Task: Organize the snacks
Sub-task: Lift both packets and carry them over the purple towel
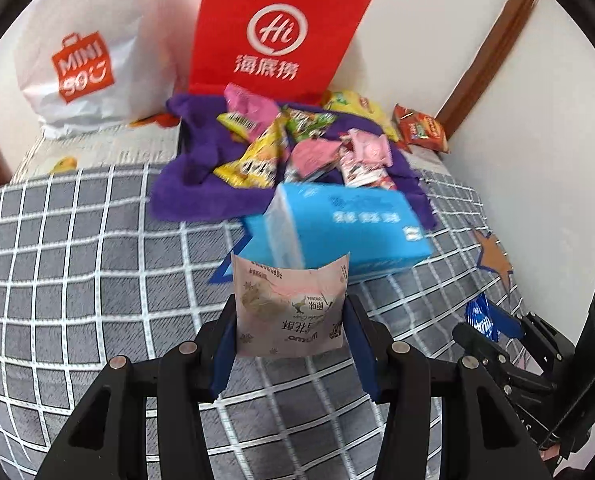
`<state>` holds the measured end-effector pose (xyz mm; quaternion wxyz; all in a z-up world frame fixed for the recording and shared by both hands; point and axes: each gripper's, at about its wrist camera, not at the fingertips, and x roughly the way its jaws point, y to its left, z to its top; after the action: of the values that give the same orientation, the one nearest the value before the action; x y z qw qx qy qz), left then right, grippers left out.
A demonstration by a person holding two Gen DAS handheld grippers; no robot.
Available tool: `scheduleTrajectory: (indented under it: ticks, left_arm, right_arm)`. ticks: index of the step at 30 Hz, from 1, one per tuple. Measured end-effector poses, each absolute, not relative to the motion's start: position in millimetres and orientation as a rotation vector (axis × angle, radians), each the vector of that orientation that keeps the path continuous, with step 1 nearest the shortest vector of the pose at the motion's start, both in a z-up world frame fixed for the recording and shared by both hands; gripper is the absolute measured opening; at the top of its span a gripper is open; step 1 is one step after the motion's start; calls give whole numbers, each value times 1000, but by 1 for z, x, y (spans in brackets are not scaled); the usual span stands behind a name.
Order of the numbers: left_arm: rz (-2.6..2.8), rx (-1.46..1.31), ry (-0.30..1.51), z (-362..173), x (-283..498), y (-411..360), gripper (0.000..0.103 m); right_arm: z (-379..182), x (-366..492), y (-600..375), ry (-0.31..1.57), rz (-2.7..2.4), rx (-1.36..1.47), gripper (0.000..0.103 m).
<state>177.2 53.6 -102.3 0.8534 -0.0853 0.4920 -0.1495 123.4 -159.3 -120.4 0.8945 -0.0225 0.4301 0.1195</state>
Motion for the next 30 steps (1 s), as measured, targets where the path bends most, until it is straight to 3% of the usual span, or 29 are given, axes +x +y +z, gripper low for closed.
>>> scheduleTrajectory:
  ticks: [30]
  left_arm:
    - [-302, -118, 944, -39, 224, 32, 48]
  right_arm:
    - [-62, 217, -184, 807, 185, -45, 45]
